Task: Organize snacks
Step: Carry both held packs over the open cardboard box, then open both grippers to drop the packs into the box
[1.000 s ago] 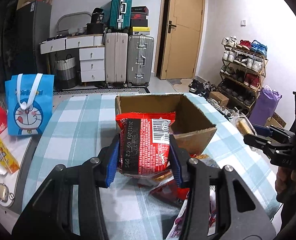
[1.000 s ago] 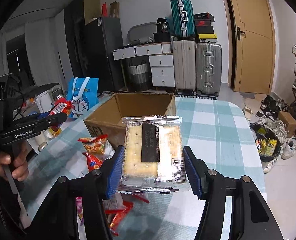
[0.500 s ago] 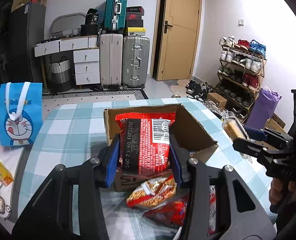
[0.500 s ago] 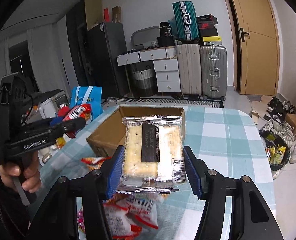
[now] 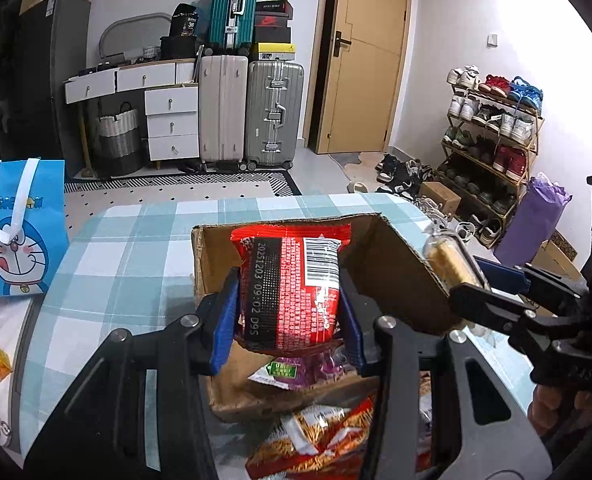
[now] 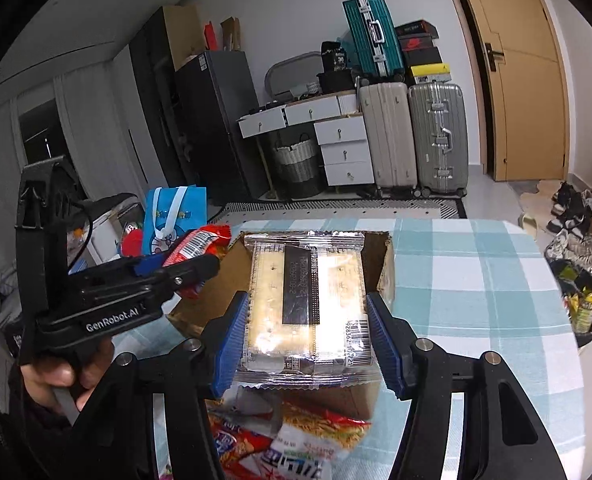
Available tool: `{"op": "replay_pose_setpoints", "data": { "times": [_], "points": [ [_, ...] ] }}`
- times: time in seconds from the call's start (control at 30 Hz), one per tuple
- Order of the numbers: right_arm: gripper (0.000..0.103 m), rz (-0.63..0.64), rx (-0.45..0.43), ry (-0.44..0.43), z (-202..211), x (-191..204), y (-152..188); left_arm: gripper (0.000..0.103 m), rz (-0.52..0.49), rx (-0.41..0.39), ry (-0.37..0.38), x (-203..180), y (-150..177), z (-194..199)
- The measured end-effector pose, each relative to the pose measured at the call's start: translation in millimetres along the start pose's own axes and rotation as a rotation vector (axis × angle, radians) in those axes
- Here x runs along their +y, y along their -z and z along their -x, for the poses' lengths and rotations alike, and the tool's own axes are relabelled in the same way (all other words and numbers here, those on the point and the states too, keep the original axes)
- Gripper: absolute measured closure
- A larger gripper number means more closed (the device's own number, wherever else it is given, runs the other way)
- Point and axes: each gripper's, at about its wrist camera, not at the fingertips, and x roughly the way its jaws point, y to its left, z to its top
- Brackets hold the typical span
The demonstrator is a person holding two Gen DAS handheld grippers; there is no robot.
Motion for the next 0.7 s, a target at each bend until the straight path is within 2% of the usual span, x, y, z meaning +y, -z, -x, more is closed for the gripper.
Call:
{"op": "replay_pose_setpoints", "data": {
  "times": [0.2,0.43,0.7],
  "points": [
    [0.045,0.006,0.000,-0.014,-20.5,-0.6,-4.7,0.061,-0.004,0.013,-0.017,4.3,5.6,-26.1],
    [0.045,0.014,-0.035,0.001,-37.0,-6.0,-6.0,0.061,0.004,0.014,-0.019,9.6,11.6,-42.2],
    [0.045,0.028,-0.030,0.009,-54.0,-10.3,-1.6,0.061,0.002,0.026,-0.030,11.0,18.9,-58.5]
  ]
}}
